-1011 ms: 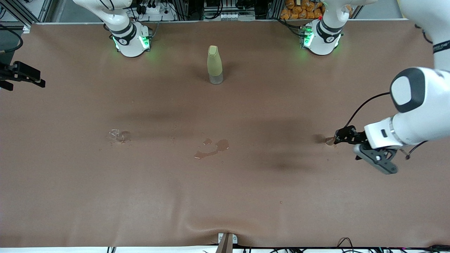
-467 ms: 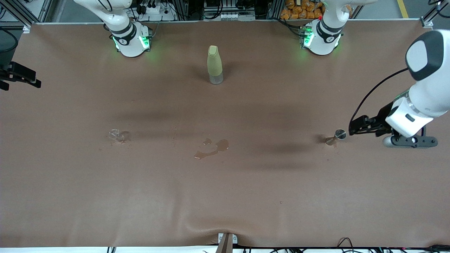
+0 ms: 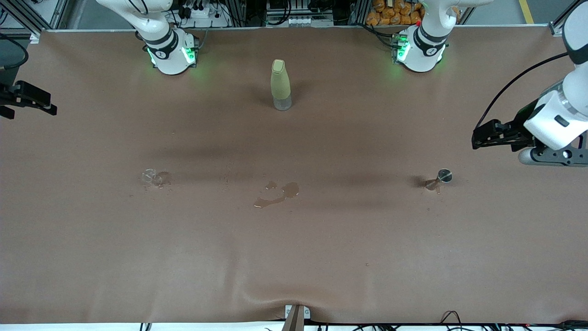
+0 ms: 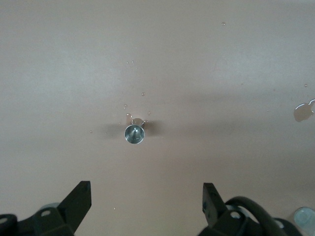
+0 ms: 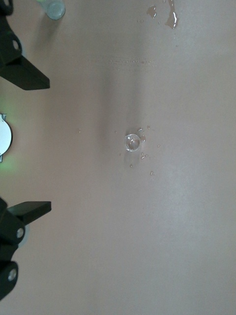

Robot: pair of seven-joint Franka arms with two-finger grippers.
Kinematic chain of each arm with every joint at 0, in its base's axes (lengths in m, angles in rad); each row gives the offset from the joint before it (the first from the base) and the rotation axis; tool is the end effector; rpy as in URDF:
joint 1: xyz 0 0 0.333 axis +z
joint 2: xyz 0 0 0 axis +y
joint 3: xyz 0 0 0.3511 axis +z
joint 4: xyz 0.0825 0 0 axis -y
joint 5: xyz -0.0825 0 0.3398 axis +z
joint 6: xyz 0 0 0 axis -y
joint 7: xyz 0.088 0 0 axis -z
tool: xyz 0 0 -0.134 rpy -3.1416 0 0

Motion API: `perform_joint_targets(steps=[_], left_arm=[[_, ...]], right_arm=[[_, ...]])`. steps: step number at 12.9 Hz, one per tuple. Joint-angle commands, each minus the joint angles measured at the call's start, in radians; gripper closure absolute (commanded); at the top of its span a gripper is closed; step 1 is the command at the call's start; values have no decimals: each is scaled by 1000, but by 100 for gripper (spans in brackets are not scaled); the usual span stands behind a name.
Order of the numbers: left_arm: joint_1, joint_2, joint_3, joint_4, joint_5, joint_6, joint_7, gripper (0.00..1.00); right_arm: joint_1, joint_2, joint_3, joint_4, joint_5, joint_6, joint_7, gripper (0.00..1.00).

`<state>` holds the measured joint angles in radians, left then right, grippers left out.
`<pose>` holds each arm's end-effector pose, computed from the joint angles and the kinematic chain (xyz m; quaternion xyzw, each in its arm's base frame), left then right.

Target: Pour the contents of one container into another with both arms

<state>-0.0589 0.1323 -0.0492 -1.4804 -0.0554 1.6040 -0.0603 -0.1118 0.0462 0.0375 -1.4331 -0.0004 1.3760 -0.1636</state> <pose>0.5540 -0.0654 0.6039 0.9993 -0.0226 -0.0069 0.0305 0.5017 -0.0380 0.6508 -0.9977 -0.0446 0.0512 0.0068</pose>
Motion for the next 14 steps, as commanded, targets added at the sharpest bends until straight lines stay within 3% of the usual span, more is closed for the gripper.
perform_joint_targets(steps=[1,3,5,14], left_arm=[[1,4,2,28,28,-26,-27,0],[5,3,5,28,35,-30,-33,0],[-4,3,0,28,115,-29,-33,0],[5,1,3,26,55,-30,-19,0]], right_arm=[[-3,-8,10,3,-23,0,16,0],[-3,-8,10,3,-24,0,16,0],[-2,-8,10,3,-23,1,19,0],[6,-8,12,2,-4,20,125,0]])
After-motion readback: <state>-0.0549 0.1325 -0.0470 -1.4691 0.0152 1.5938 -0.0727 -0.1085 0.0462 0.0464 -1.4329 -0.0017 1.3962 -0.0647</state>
